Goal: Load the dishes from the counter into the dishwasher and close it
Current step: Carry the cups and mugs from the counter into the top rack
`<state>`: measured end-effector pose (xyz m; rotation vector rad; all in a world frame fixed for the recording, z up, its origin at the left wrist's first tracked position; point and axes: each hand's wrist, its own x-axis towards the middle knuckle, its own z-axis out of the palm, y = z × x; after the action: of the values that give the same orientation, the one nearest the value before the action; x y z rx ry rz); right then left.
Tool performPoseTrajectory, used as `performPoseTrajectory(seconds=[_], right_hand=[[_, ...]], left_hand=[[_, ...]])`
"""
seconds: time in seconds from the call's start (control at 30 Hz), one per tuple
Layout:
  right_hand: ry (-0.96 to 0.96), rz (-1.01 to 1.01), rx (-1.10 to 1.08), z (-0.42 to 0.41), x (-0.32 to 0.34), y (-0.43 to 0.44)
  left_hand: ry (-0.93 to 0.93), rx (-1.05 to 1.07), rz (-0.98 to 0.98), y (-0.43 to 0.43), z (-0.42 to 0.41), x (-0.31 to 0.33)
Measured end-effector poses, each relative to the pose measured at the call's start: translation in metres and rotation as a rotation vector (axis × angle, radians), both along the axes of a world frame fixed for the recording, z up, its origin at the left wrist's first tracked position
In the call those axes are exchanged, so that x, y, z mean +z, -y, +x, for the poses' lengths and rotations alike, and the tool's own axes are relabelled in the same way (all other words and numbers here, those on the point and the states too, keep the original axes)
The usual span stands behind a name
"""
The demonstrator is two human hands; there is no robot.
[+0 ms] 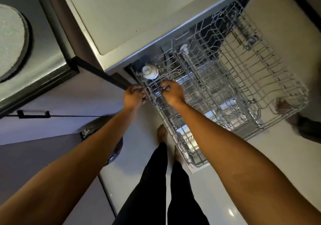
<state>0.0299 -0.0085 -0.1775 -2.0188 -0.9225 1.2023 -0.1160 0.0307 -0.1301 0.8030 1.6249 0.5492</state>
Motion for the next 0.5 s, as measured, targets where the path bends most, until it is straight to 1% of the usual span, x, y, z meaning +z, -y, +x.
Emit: performPoseTrajectory(seconds=[0.13, 0.27, 0.37, 0.47, 0.5], right_hand=[[0.036, 0.057, 0.062, -0.014, 0.026, 0.036], [0.084, 0.128, 0.157, -0.052, 0.063, 0.055], [0.098, 0.179, 0.326, -0.094, 0.087, 0.056], [0.122, 0.219, 0.503, -0.146, 0.108, 0.05], [0.13, 0.233, 0.583, -0.173, 0.118, 0.046]], left_hand=[[-0.025, -0.036, 0.038, 0.033, -0.026, 0.028], [-0.028, -0.053, 0.121, 0.073, -0.086, 0.053], [-0.089, -0.029, 0.222, 0.106, -0.147, 0.071], [-0.2, 0.053, 0.293, 0.137, -0.218, 0.085], [-0.239, 0.12, 0.31, 0.151, -0.248, 0.094]])
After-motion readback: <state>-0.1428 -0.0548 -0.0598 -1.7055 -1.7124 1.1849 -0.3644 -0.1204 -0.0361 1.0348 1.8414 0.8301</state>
